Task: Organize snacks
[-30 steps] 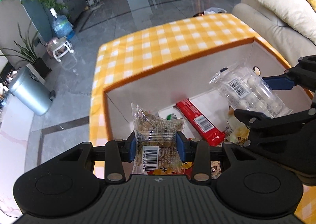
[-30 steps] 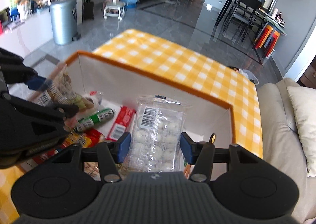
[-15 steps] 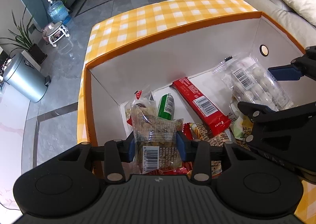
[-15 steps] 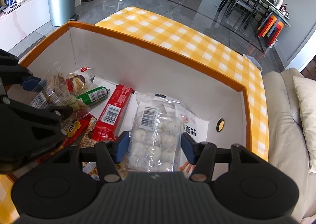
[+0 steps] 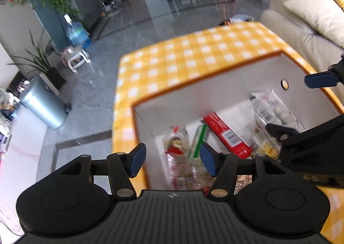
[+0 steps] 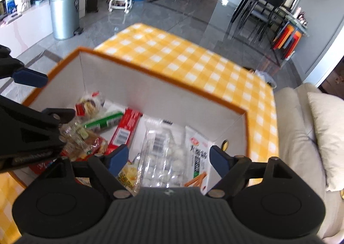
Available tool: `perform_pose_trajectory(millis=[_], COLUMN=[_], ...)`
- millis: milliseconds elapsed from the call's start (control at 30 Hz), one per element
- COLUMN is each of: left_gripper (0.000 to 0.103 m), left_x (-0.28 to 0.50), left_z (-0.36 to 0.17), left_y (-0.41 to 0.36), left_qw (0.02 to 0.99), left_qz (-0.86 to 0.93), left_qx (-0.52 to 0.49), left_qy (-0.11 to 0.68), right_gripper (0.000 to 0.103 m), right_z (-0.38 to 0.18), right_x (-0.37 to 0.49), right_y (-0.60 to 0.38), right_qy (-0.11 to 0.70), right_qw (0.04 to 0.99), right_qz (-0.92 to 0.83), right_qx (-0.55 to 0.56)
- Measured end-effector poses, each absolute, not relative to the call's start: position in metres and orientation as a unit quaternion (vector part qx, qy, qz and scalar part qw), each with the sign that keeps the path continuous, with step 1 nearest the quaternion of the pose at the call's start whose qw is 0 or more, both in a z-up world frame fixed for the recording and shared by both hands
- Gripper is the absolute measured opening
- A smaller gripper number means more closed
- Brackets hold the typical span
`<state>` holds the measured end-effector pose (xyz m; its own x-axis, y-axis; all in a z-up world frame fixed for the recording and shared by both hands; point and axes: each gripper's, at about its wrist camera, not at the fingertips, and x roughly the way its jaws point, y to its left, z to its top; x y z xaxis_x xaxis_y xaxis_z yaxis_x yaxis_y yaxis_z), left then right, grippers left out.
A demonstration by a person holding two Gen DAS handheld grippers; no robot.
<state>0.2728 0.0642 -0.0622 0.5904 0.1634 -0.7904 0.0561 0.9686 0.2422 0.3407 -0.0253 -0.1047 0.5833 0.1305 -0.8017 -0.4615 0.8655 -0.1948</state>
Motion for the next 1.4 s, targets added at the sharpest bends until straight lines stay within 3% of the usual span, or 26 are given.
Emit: perform_pose_trajectory(millis=[100,333,433,667,1000,1400], left_gripper=[0.069,0.073,0.074,0.074,0.074,0.074], left_x=[0.262,0.222,0.2,0.153,0.115,0.102], left_z=[-0.042,0.007,0.023,0.041,0.017,-0.046], left_y=[0.07,0.079,0.079,0.072,0.057,0.041], left_qw=[0.896,0.928,0.94,0.956,0.953,0.926], left_qz=[0.041,0.031,0.027,-0.001,-0.014,0.015], left_qx=[0.12,0.088,0.072,0.038,0.02,0.003], left_qy=[0.426,0.361,0.331,0.29,0.303,0.377], right_gripper=[0.089,0.089,0.096,0.099,0.099,0.099], right_z=[-0.083,-0.027,-0.007,0.017,0.0,-0.055], right_x=[0.332,0.296,0.272,0.209,0.132,0.124], right_y=[-0.032,-0.057,-0.07,-0.095,-0.109,-0.112], right_qy=[0.401,0.343,0.315,0.257,0.222,0.297], right_qw=[0.884,0.922,0.935,0.954,0.963,0.945], right_qz=[0.159,0.142,0.135,0.146,0.139,0.128], right_qx=[-0.18,-0.114,-0.086,-0.052,-0.066,-0.038])
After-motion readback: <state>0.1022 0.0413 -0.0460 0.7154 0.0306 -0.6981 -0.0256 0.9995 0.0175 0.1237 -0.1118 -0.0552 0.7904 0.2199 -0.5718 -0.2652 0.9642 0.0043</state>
